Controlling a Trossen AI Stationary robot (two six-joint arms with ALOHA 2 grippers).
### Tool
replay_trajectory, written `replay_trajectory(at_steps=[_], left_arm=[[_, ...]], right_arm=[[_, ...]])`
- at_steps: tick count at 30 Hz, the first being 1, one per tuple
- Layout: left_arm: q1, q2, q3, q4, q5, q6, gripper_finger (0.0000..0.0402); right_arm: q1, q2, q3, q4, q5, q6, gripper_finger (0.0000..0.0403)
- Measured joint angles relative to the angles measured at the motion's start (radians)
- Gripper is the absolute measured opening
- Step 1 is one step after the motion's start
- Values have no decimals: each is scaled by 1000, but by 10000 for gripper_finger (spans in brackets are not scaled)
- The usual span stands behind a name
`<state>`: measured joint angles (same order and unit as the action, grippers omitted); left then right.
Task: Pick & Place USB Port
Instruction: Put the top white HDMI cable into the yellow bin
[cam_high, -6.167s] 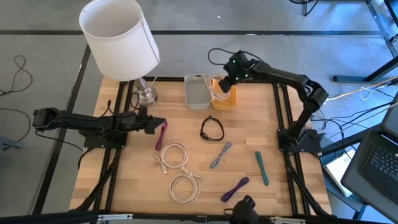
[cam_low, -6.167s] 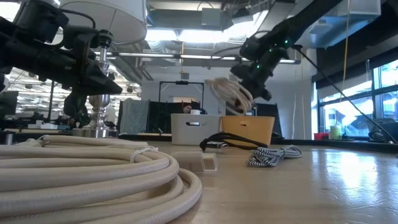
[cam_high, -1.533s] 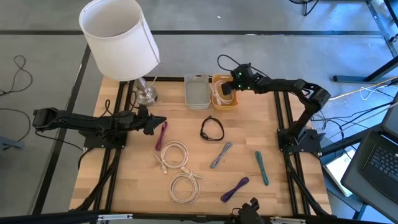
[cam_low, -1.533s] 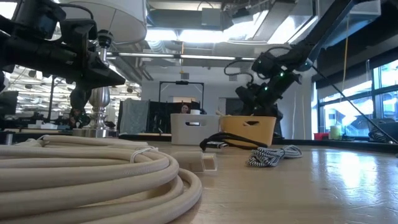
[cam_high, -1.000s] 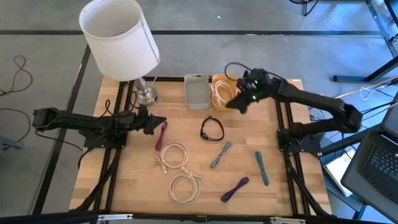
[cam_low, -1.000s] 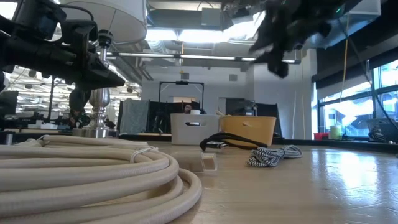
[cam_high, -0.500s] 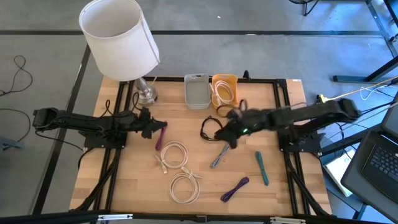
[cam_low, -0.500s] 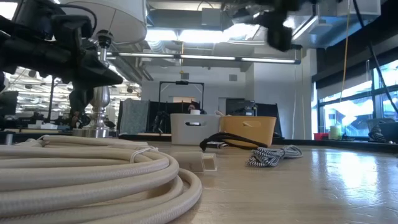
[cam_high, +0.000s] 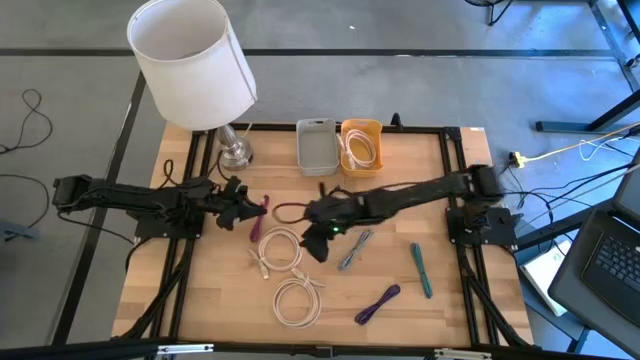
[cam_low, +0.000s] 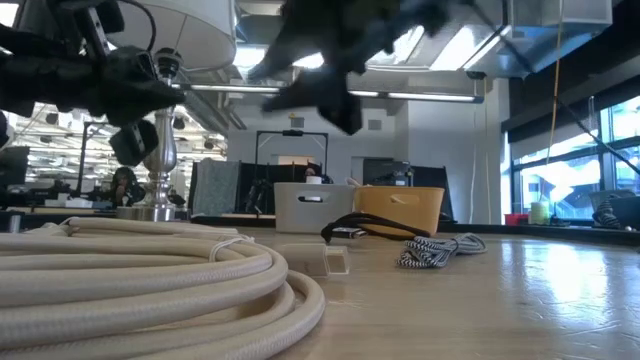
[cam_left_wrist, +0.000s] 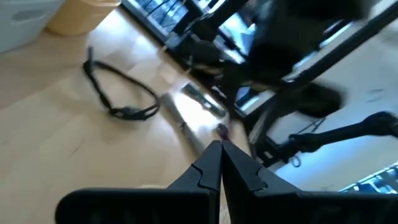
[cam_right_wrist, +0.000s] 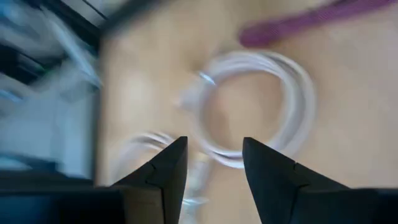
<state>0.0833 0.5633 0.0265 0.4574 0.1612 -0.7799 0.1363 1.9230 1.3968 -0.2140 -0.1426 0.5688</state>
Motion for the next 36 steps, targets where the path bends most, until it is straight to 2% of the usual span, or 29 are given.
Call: replay_trajectory(at_steps=[4,14,22,36], left_arm=[[-23,-62,0,1,-7,0,3],[-42,-171,0,-12,-64,54,3],[-42,-178,0,-14,-81,69,3],[-42,-178,0,-21,-90,87,3]], right_arm=[[-5,120,188,-223,7,-120,159],[-43,326,455,-343,42,-221,159],[-76,389,483,-402,41,-240,159],[-75,474,485,-373,34,-232,159]])
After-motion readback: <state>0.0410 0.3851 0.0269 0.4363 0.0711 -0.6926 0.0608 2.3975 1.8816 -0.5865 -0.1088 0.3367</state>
